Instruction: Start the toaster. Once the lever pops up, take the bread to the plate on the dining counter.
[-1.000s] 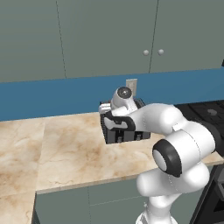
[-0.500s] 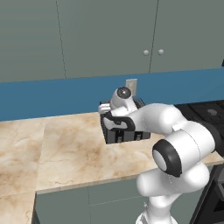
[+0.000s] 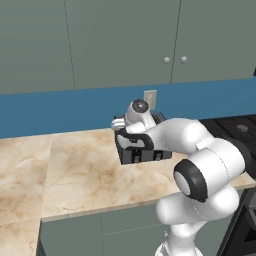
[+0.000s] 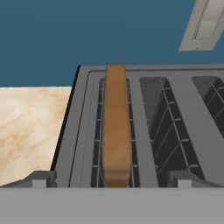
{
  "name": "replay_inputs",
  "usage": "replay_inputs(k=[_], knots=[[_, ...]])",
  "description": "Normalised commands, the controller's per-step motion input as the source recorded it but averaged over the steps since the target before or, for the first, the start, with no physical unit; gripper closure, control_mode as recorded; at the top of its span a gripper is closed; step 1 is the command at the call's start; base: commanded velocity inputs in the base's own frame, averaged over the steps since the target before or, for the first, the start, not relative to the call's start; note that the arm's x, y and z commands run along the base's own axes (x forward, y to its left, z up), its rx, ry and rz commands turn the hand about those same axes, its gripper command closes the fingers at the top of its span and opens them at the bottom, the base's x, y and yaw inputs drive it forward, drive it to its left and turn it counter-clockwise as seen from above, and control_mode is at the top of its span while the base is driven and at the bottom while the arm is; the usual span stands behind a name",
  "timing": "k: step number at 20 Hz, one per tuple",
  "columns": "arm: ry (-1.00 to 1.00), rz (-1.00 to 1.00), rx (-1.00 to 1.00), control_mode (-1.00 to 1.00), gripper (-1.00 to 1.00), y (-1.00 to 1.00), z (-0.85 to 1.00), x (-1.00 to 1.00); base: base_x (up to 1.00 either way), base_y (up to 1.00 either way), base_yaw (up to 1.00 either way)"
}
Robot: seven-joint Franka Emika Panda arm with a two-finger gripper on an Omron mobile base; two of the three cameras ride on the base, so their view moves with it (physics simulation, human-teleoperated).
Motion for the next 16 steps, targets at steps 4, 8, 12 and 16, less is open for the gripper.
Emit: replay_inputs(k=[4,8,12,16], knots=[[0.0,0.01,0.0,-1.0,-1.0,0.0,0.0,0.04,0.0,0.0,0.0],[0.0,0.01,0.0,-1.0,-1.0,0.0,0.0,0.09,0.0,0.0,0.0],[0.0,0.0,0.0,-1.0,-1.0,0.0,0.0,0.14,0.0,0.0,0.0],[0.0,0.0,0.0,-1.0,-1.0,0.0,0.0,0.1,0.0,0.0,0.0]])
